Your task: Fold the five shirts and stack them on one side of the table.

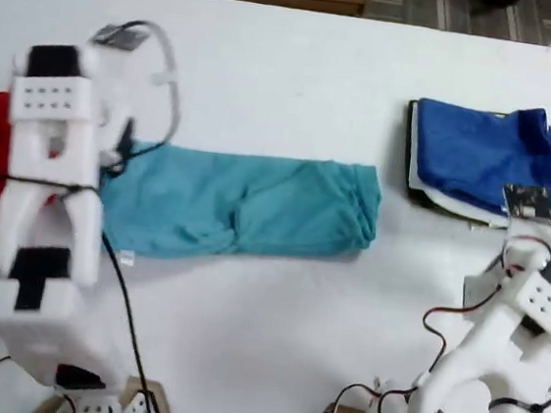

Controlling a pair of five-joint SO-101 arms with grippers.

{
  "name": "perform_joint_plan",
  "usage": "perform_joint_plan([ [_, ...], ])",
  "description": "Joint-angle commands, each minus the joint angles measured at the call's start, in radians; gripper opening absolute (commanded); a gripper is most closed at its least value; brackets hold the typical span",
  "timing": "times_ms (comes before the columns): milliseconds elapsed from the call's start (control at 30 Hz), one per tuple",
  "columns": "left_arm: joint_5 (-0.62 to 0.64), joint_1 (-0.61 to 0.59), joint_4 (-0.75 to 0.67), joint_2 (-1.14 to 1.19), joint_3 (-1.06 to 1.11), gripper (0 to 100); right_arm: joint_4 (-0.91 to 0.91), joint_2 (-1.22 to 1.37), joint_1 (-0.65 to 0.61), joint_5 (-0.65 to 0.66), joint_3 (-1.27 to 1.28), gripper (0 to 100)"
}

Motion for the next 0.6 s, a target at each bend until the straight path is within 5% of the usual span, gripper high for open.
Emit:
perform_joint_plan([
  [0, 0.048, 0.176, 0.012, -0.138, -0.035, 3, -0.148, -0.039, 0.104, 0.041, 0.083, 12.6],
  [233, 0.137, 0.471, -0.055, -0.157, -0.189, 3, -0.381, -0.039, 0.194, 0.081, 0.31, 12.6],
  [567, 0.187, 0.677, -0.284, -0.025, -0.199, 3, -0.544, -0.079, 0.208, 0.026, 0.462, 12.6],
])
